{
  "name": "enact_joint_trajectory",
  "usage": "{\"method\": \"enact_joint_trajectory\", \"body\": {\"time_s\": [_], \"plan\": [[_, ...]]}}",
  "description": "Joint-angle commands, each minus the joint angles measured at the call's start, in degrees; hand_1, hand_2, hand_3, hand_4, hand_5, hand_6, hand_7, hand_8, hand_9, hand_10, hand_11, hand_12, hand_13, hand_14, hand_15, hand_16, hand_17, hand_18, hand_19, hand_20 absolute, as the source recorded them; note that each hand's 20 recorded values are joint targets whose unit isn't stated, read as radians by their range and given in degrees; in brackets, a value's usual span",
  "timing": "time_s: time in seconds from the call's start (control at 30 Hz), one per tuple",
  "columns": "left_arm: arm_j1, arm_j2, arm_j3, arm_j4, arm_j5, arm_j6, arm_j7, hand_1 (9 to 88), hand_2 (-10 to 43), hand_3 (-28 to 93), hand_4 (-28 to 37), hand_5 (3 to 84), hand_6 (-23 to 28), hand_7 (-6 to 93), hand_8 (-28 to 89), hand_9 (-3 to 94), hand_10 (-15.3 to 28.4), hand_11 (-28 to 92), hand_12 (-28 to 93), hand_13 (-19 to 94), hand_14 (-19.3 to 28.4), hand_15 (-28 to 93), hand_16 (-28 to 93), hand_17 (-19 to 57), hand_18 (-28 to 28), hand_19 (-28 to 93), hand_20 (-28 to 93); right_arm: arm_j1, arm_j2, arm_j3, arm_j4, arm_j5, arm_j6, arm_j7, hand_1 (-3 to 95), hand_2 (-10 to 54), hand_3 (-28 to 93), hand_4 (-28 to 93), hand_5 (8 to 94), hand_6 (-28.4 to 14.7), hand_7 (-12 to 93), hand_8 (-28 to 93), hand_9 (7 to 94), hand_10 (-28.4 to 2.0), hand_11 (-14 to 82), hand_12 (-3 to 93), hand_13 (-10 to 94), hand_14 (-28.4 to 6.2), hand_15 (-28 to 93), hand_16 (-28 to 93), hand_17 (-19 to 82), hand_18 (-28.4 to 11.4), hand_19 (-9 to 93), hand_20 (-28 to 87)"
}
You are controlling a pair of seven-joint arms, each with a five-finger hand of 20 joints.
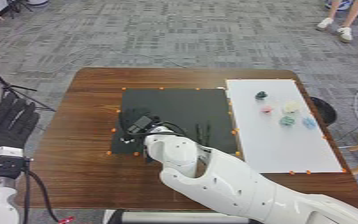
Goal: Arrange flowers
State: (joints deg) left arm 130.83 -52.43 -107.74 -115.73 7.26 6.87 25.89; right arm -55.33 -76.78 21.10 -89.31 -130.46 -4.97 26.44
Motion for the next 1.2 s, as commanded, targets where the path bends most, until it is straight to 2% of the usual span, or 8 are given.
{"method": "enact_joint_trajectory", "body": {"time_s": [0.03,0.27,0.53,0.67,0.8,1.1,1.2], "plan": [[0.6,-0.16,-0.07,-0.34,0.24,0.05,0.58,21.5,13.5,74,-28.3,39.9,6.7,8.4,-8,32.2,13.2,17,10,23,13.8,22,-3,-4.1,10.5,18,11,0.6,0.7,-0.1,0.0,-0.2,1.0,1.9,45.9,-9.5,81,-28,68.2,-2.3,21,-9,73.9,-12.4,22.1,35.6,70,-10.7,72,37,32,-24.9,79,35],[0.5,-0.04,-0.22,-0.21,0.3,0.13,0.18,21.5,13.5,74,-28.3,39.9,6.6,8.4,-8,32.2,13.3,17,11,23,13.8,21,-3,-4.1,10.5,18,11,0.8,1.4,0.1,-2.0,2.4,2.2,1.9,42.8,-9.5,83,-28,66.3,-3.1,20,-11,72.2,-13.4,25.8,32.1,69,-11.0,72,37,32,-25.0,79,35],[-0.6,0.24,0.32,0.13,0.62,0.11,-0.58,21.5,13.5,74,-28.3,40.0,6.6,8.7,-8,32.1,13.2,17,11,23,13.8,21,-3,-4.1,10.5,18,11,-0.3,0.8,0.7,-2.9,3.6,1.1,-0.3,42.8,-9.5,83,-28,64.7,-3.2,18,-12,71.3,-13.7,26.0,28.5,69,-11.0,72,36,31,-24.7,78,35],[-0.4,0.31,0.32,0.06,0.5,0.19,-0.34,21.6,13.5,74,-28.3,40.0,6.6,8.6,-8,32.1,13.2,17,11,23,13.8,22,-3,-4.2,10.5,18,11,0.2,1.0,0.1,-2.8,3.3,2.8,-0.3,41.9,-9.5,85,-28,63.2,-3.5,17,-11,69.7,-14.1,25.7,21.6,69,-10.9,70,35,31,-24.6,78,34],[-0.5,0.37,0.59,0.11,0.42,0.19,-0.28,21.6,13.5,74,-28.3,40.0,6.6,8.7,-8,32.1,13.3,17,10,23,13.7,22,-3,-4.1,10.5,18,11,0.9,1.1,-0.4,-2.4,4.0,5.6,0.5,41.8,-9.5,85,-28,61.5,-3.8,17,-11,66.1,-14.9,22.2,18.8,69,-10.3,68,34,31,-24.5,78,33],[-0.6,0.07,0.71,0.1,0.48,0.06,0.03,21.6,13.5,74,-28.3,40.1,6.6,8.7,-8,32.1,13.2,17,10,23,13.7,22,-3,-4.1,10.4,18,11,0.5,1.5,0.7,-3.3,4.2,5.9,0.5,41.9,-9.5,85,-28,59.6,-4.3,17,-11,62.9,-15.3,20.6,17.2,69,-10.0,67,32,30,-24.3,78,32],[-0.5,-0.36,0.59,0.05,1.08,-0.36,-0.56,21.6,13.5,74,-28.3,40.0,6.6,8.6,-8,32.1,13.2,17,11,23,13.7,21,-3,-4.1,10.4,18,11,-0.2,3.0,2.8,-6.4,5.3,5.6,1.1,41.8,-9.5,85,-28,59.3,-4.3,17,-11,62.5,-15.4,20.6,17.1,69,-10.1,67,32,30,-24.4,78,32]]}}
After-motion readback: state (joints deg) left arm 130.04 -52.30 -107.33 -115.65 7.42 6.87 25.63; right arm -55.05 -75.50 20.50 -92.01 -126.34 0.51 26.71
